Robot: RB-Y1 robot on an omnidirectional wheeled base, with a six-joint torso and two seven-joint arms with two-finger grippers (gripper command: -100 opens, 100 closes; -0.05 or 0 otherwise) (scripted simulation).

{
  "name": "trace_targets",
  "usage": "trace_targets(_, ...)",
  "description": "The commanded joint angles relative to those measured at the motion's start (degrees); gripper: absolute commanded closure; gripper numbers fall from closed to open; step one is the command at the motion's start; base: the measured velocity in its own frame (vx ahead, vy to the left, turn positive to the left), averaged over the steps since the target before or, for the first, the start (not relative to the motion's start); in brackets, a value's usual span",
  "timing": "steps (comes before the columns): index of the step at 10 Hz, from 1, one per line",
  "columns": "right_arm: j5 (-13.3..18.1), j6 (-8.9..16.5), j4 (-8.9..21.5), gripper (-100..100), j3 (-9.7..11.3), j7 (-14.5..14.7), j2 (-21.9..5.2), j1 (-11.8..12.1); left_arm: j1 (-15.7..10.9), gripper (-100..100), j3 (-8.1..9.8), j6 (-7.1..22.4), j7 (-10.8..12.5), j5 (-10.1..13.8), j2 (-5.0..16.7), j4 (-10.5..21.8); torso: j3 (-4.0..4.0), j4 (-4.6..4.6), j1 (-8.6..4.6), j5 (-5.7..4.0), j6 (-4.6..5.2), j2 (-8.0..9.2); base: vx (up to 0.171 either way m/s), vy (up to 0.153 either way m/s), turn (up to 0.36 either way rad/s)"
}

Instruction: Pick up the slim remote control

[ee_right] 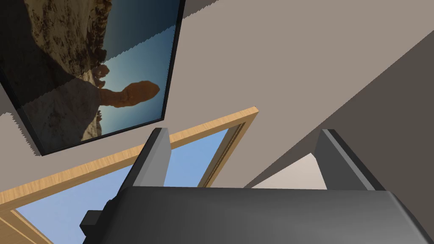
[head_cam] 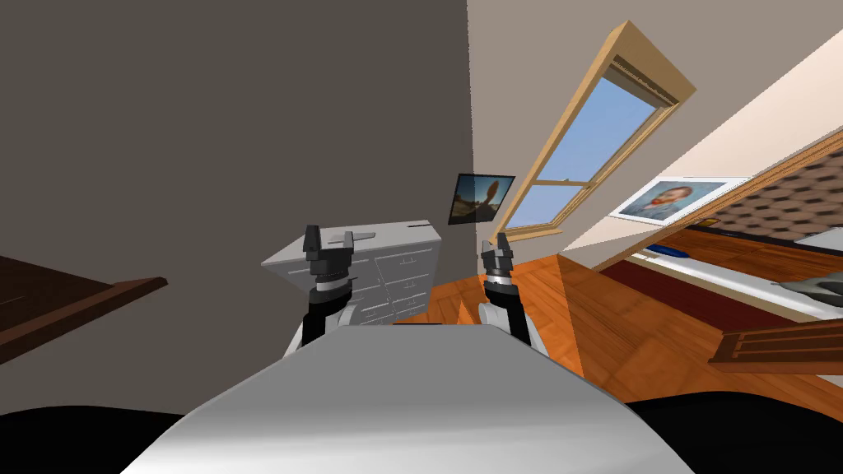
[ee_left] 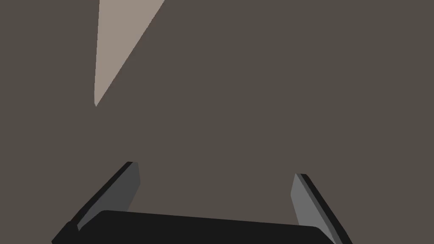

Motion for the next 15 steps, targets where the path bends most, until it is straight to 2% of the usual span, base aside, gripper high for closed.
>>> trace_targets(1, 0.00, 0.00, 0.00, 0, 0.00, 0.00, 0.00, 0.00, -1.40, -100, 0.46, 1.22, -0.12, -0.19, 1.71, 0.48, 0.00, 0.00, 0.00, 0.00, 0.00, 0.00, -0.016, -0.010, -0.019)
trace_targets(5, 0.00, 0.00, 0.00, 0, 0.01, 0.00, 0.00, -0.01, -8.34, -100, 2.90, 7.56, -0.75, -1.06, 7.26, 3.73, 0.12, 0.05, -0.16, -0.04, 0.02, 0.20, -0.057, -0.038, -0.045)
trace_targets(6, 0.00, 0.00, 0.00, 0, 0.01, 0.00, 0.01, -0.01, -9.63, -100, 2.90, 8.51, -0.75, -1.06, 7.26, 3.73, 0.13, 0.05, -0.15, -0.03, 0.01, 0.22, -0.044, -0.033, -0.012)
trace_targets(7, 0.00, 0.00, 0.00, 0, 0.00, 0.00, 0.00, -0.01, -11.73, -100, 3.72, 10.86, -0.96, -1.31, 8.71, 5.02, 0.10, 0.04, -0.13, -0.03, 0.00, 0.17, -0.033, -0.043, -0.031)
trace_targets(8, 0.00, 0.00, 0.00, 0, 0.01, 0.00, 0.00, -0.01, -12.60, -100, 3.72, 11.23, -0.96, -1.31, 8.71, 5.02, 0.07, 0.03, -0.14, -0.03, 0.01, 0.12, -0.029, -0.032, -0.022)
trace_targets(9, 0.00, 0.00, 0.00, 0, 0.00, 0.00, 0.00, 0.00, -14.74, -100, 4.60, 13.61, -1.18, -1.56, 10.17, 6.50, 0.06, 0.02, -0.12, -0.03, 0.00, 0.10, -0.048, -0.035, -0.063)
trace_targets(10, 0.00, 0.00, 0.00, 0, 0.01, 0.00, 0.00, -0.01, -15.83, -100, 4.60, 14.27, -1.18, -1.56, 10.17, 6.50, 0.08, 0.03, -0.13, -0.03, 0.02, 0.14, -0.043, -0.026, -0.018)
trace_targets(11, 0.00, 0.00, 0.00, 0, 0.00, 0.00, 0.00, 0.00, -17.88, -100, 5.51, 16.62, -1.41, -1.79, 11.64, 8.18, 0.09, 0.03, -0.10, -0.03, 0.00, 0.14, -0.051, -0.031, -0.036)
trace_targets(12, 0.00, 0.00, 0.00, 0, 0.00, 0.00, 0.00, -0.01, -19.30, -100, 5.51, 17.60, -1.41, -1.79, 11.64, 8.18, 0.09, 0.03, -0.10, -0.02, 0.01, 0.16, -0.039, -0.026, -0.027)
trace_targets(13, 0.00, 0.00, 0.00, 0, 0.00, 0.00, 0.00, 0.00, -21.36, -100, 6.44, 19.68, -1.64, -1.99, 13.11, 10.05, 0.08, 0.03, -0.09, -0.02, 0.00, 0.13, -0.037, -0.040, -0.053)
trace_targets(14, 0.00, 0.00, 0.00, 0, 0.01, 0.00, 0.00, -0.01, -22.83, -100, 6.44, 21.21, -1.64, -1.99, 13.11, 10.05, 0.07, 0.03, -0.13, -0.03, 0.00, 0.13, -0.030, -0.031, -0.021)
trace_targets(15, 0.00, 0.00, 0.00, 0, 0.00, 0.00, 0.00, 0.00, -24.43, -100, 7.38, 23.12, -1.88, -2.16, 14.58, 12.08, 0.06, 0.03, -0.12, -0.03, 0.00, 0.10, -0.039, -0.032, -0.053)
